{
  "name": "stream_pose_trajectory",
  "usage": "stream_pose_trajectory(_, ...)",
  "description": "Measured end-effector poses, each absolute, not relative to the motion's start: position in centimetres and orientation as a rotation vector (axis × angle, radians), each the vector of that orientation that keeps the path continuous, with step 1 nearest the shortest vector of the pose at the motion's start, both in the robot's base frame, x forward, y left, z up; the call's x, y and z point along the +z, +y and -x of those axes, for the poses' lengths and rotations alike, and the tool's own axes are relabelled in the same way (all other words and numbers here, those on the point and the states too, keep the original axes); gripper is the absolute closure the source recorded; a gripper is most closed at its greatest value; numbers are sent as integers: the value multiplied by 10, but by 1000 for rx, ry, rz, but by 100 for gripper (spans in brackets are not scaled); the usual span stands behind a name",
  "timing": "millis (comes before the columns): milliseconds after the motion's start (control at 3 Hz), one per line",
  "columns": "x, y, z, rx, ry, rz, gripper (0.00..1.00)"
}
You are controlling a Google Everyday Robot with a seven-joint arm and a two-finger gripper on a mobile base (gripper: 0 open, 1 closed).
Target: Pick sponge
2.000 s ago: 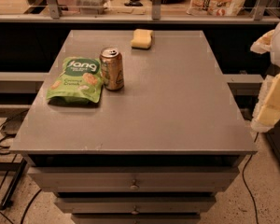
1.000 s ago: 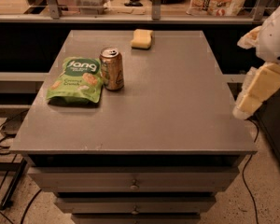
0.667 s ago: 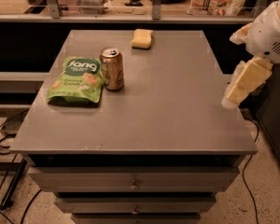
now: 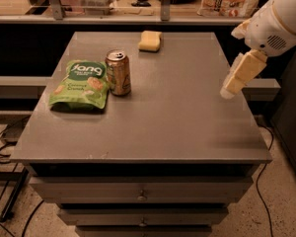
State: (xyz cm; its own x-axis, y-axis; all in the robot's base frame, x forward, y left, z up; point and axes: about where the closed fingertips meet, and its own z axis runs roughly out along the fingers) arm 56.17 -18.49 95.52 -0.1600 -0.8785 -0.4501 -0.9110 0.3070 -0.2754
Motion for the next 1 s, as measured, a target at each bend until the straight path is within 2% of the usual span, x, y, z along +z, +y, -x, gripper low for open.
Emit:
stream_pose_trajectory(333, 955, -180, -581, 119, 2043, 1498, 0)
stream_pose_trajectory(667, 952, -156, -646, 235, 1985, 1361, 0)
stream_pose_trajectory(1000, 946, -142, -687, 304, 1967, 1273, 0)
